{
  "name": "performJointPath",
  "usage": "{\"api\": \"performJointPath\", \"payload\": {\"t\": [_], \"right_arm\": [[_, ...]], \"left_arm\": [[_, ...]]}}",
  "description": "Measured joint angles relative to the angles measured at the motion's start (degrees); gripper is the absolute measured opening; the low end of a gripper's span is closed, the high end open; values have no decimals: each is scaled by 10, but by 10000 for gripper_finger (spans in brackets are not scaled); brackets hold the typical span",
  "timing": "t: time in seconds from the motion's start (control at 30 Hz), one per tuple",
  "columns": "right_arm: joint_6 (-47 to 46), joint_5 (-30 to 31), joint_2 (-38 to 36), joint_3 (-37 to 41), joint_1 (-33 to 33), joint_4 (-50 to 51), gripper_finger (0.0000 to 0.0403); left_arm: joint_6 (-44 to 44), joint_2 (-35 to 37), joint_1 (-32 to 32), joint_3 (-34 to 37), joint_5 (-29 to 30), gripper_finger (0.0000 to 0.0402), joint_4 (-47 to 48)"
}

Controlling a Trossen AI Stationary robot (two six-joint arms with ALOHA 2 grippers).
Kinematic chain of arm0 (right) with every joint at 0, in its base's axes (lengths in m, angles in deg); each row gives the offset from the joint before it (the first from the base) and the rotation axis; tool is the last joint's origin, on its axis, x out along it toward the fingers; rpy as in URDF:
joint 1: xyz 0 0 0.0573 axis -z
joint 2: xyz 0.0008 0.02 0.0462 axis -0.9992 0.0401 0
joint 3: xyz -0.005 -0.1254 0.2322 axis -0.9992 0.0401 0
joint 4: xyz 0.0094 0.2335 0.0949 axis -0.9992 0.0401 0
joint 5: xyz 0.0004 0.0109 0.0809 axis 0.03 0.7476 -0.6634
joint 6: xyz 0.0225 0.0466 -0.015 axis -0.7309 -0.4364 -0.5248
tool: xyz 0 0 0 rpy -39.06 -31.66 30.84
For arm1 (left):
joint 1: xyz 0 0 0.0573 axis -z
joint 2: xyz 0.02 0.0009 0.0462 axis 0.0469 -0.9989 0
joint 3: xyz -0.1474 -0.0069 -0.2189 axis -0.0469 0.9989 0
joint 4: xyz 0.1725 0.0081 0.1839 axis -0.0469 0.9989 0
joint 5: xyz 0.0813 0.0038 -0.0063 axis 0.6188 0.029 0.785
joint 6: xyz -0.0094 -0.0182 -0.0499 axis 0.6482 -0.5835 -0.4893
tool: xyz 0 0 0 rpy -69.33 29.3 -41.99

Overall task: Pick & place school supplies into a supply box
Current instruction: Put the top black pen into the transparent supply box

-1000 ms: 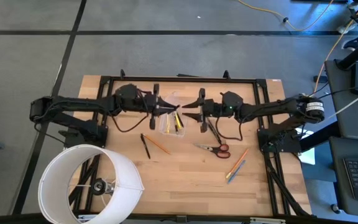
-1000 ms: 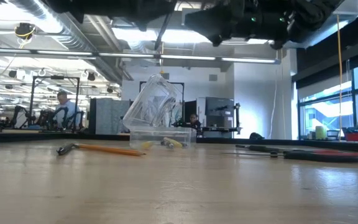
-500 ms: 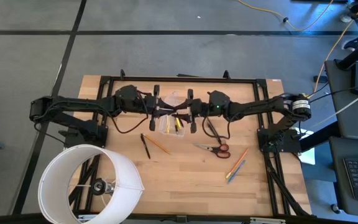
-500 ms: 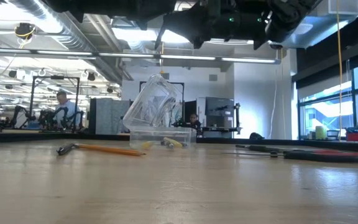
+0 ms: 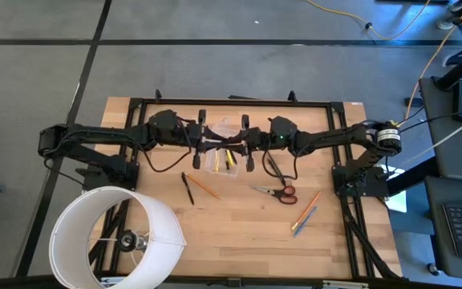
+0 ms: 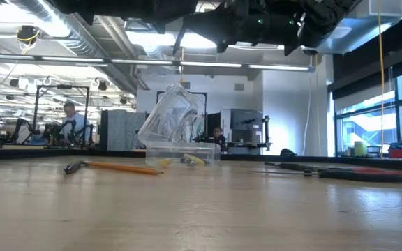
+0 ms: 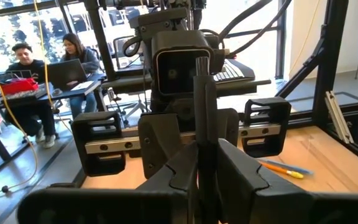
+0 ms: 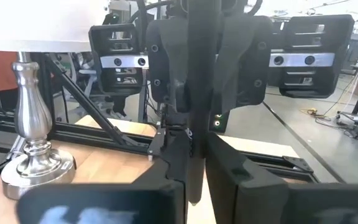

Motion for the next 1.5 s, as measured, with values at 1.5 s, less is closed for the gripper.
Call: {"api": "performJointPath", "payload": {"t": [1.5], "right_arm": [[-296,116,-75,1,38,444,43]], "left_arm": [[-83,58,-5,0,311,56,423]]}}
